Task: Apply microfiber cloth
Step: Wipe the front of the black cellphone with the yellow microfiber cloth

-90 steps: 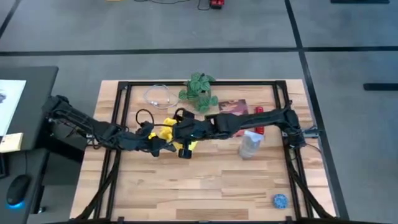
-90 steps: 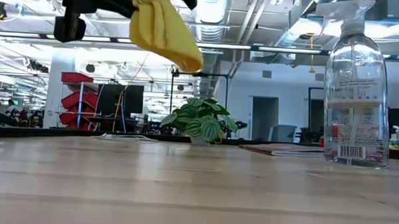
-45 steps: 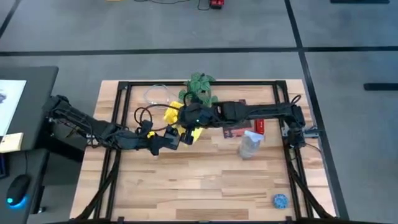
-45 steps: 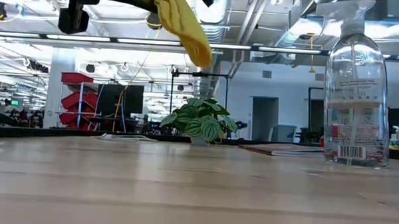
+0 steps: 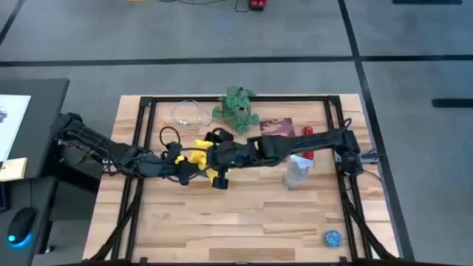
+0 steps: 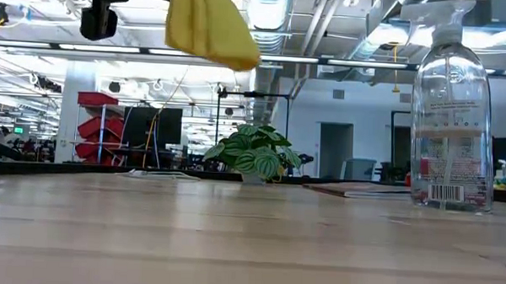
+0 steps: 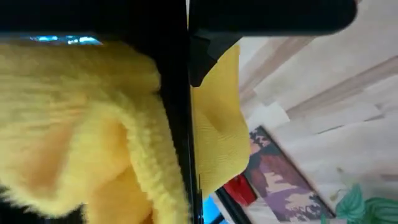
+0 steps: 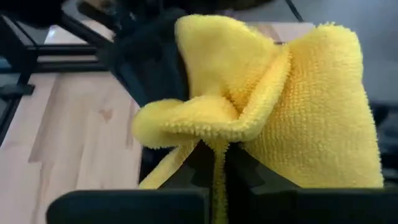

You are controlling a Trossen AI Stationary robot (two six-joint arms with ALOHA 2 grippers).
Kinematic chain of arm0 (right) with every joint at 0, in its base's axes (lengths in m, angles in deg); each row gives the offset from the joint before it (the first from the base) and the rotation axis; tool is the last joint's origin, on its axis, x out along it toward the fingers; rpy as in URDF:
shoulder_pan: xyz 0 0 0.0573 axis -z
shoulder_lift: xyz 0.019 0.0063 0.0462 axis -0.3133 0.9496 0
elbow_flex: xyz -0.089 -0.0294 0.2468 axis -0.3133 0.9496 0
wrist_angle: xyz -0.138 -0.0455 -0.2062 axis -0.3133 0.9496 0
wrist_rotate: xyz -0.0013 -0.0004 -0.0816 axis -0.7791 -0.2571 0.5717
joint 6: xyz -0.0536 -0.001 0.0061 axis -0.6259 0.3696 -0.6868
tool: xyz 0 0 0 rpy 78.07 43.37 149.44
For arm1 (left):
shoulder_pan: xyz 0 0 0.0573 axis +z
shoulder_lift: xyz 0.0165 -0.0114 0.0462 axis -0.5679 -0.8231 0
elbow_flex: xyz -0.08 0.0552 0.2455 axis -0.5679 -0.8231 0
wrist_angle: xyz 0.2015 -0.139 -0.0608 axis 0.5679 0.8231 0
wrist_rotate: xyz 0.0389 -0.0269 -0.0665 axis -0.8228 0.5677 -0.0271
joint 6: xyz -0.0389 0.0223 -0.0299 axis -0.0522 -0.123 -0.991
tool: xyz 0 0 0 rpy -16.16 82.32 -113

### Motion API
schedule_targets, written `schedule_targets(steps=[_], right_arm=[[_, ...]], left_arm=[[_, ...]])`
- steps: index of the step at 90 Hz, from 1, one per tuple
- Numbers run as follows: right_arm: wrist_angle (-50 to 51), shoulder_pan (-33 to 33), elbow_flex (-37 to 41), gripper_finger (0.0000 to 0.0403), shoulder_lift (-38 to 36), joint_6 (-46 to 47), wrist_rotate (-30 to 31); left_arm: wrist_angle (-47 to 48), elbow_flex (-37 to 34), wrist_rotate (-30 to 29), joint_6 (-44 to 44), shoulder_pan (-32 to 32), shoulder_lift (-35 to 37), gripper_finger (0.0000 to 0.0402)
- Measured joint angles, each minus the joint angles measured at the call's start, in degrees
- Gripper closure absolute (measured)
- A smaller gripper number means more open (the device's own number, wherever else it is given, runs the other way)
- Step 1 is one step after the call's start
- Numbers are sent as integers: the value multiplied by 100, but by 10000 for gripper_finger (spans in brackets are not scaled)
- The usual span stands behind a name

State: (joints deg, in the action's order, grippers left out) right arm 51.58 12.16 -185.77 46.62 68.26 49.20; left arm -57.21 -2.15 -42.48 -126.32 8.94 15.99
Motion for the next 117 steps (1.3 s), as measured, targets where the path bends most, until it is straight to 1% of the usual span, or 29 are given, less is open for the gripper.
schedule_targets(steps=[8, 15, 31, 42, 59, 68, 72, 81, 98, 106, 117], right_arm=[[183, 189, 6, 403, -128, 2, 64], [148, 324, 0, 403, -182, 71, 150], [113, 377, 6, 403, -204, 385, 313], [50, 204, 8, 403, -142, 415, 304], [-83, -248, 6, 403, 49, 412, 38], [24, -389, 17, 403, 62, 375, 35], [67, -388, 9, 403, 52, 325, 128], [311, -273, 15, 403, -54, 294, 363], [630, 160, 15, 403, -246, 313, 377], [754, 302, 8, 403, -308, 503, 422], [781, 302, 11, 403, -318, 918, 421]], left_arm=[[10, 0, -78, -54, -41, 4, 395], [10, 0, -79, -104, -51, 4, 395], [26, 0, -110, -123, -50, 4, 395], [34, 0, -101, -82, -50, 8, 395], [65, 0, -78, 9, -60, 4, 395], [27, 0, 22, 75, -73, -7, 395], [-4, 7, 1, 73, -67, 3, 395], [-25, 9, -187, 44, -72, 6, 395], [-28, 9, -266, -75, -80, 9, 395], [-5, 9, -264, -122, -81, 9, 395], [1, 9, -200, -141, -92, 9, 395]])
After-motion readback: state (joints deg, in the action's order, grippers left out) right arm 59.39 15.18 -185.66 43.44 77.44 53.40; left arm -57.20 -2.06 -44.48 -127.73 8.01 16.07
